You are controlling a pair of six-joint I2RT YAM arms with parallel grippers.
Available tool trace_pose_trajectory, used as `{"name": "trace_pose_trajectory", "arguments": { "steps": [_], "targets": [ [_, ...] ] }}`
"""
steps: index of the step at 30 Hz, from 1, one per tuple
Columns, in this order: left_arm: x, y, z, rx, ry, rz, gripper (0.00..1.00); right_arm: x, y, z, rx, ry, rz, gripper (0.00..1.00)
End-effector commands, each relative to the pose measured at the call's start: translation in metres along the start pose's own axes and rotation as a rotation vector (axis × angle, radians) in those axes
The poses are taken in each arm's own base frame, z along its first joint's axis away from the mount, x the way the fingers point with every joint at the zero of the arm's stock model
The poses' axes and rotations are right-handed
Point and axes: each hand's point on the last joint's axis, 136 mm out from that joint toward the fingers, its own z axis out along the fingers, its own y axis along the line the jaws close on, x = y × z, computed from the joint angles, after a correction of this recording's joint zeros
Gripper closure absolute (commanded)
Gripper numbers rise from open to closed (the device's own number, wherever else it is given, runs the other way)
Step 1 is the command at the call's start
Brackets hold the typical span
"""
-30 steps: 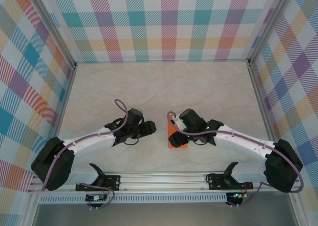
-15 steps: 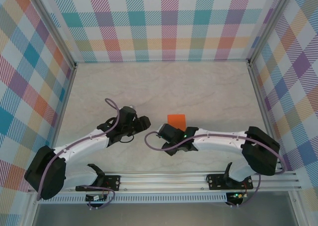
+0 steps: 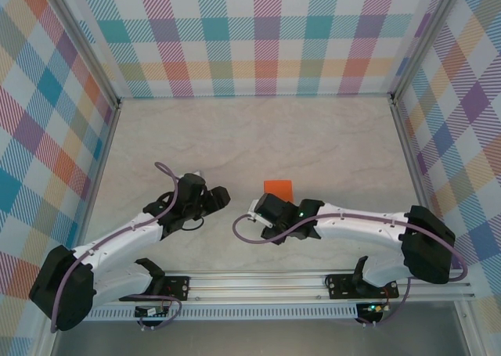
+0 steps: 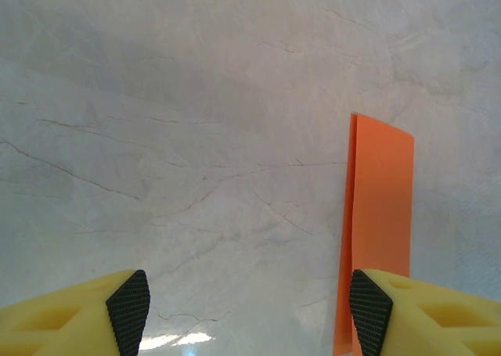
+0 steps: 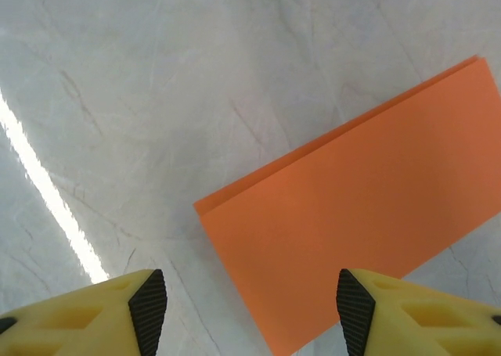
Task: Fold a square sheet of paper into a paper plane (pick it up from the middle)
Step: Fold the triangle a second time at the center of the table.
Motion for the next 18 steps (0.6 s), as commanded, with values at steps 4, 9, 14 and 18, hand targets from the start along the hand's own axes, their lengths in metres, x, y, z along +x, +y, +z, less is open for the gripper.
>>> {"name": "trace_pose_trajectory", "arguments": {
  "steps": [4, 9, 14, 18],
  "targets": [
    [0.003, -0.006, 0.002, 0.051, 0.025, 0.016, 0.28, -0.001, 0.011, -0.008, -0.057, -0.086, -0.078, 0.37],
    [0.011, -0.012, 0.008, 0.074, 0.066, 0.032, 0.28, 0.011, 0.015, -0.012, -0.085, -0.115, -0.120, 0.33],
    [0.015, -0.017, 0.014, 0.084, 0.075, 0.031, 0.28, 0.035, 0.022, 0.002, -0.122, 0.000, -0.171, 0.34],
    [0.016, -0.018, 0.018, 0.076, 0.086, 0.042, 0.28, 0.026, 0.021, 0.014, -0.110, -0.005, -0.175, 0.35]
  ]
}}
